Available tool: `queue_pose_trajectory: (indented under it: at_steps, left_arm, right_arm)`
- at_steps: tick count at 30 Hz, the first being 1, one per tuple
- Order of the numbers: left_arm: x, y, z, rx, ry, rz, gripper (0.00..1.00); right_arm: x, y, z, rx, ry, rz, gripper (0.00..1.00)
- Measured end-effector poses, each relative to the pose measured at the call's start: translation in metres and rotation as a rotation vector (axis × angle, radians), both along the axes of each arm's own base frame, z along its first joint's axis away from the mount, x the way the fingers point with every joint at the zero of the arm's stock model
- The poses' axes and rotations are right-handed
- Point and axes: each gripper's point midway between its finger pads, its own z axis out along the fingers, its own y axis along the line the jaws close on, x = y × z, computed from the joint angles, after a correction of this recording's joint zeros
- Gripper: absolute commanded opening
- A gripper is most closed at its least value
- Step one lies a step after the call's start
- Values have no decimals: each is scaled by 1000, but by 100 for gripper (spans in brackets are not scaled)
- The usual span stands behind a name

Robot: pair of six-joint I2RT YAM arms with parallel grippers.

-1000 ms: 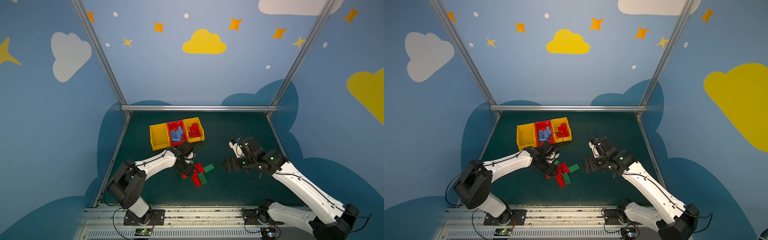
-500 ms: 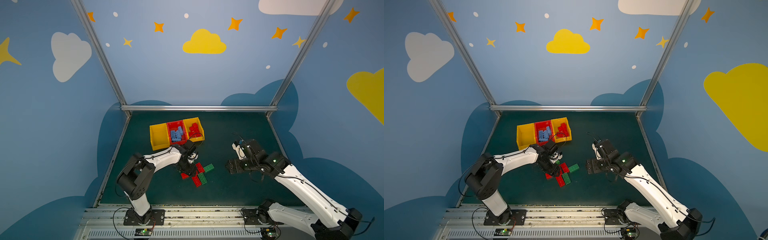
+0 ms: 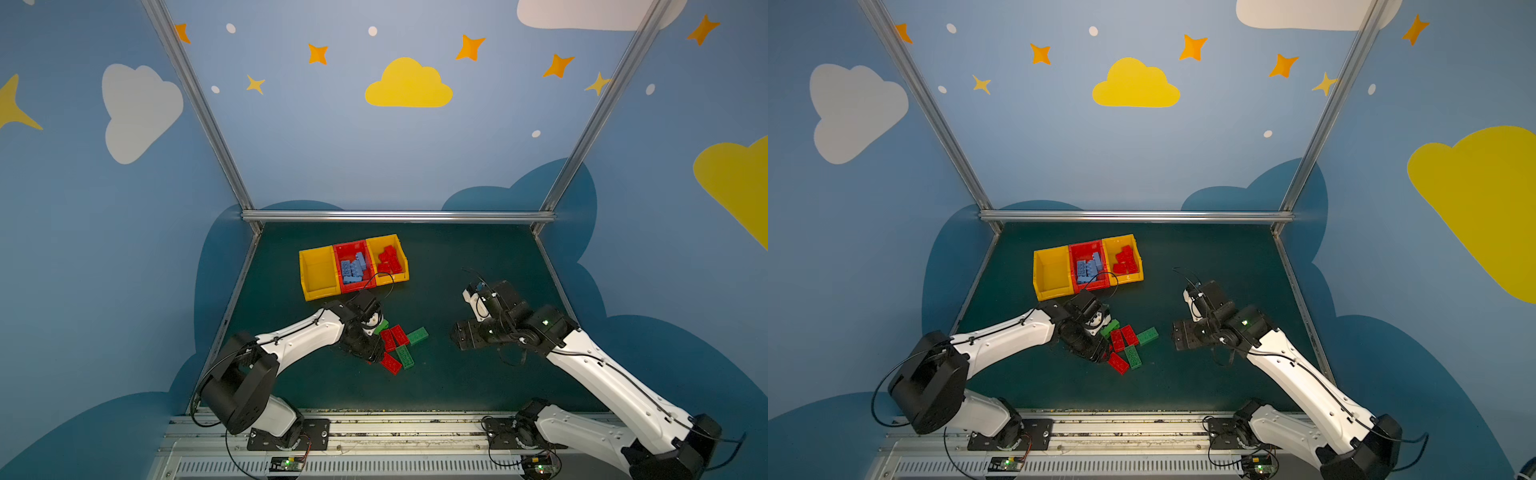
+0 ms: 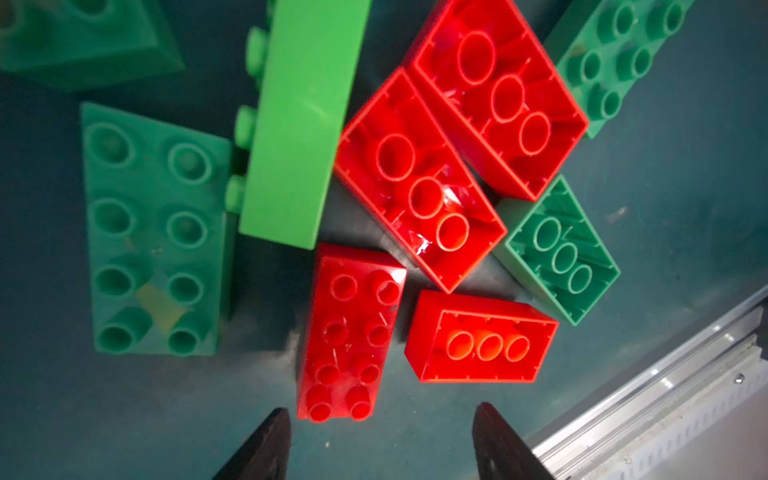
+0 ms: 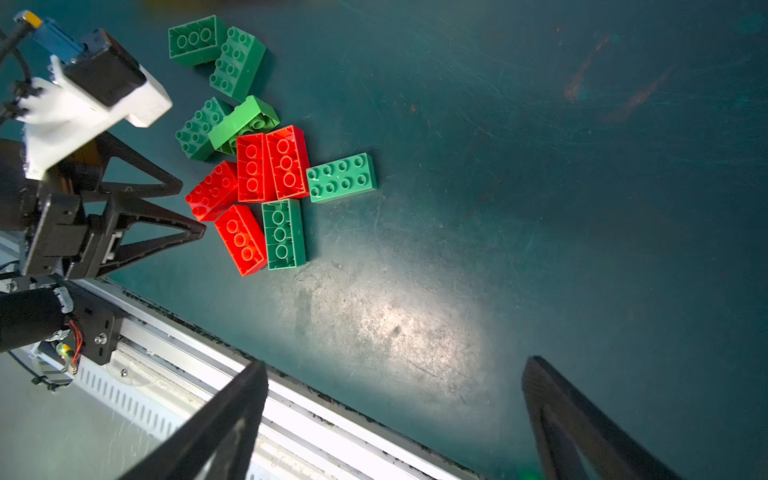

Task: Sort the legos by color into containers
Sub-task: 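Lower the left gripper onto a red brick in the pile and grasp it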

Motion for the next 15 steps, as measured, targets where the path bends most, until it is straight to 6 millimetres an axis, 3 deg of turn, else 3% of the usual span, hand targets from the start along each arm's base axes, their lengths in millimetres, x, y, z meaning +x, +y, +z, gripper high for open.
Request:
queue_pose_trajectory:
  at_steps: [15]
  left_arm:
    - [6,16,-5,87,-26,65,66]
  right_arm:
    - [0,3,0,4,-3,22,94]
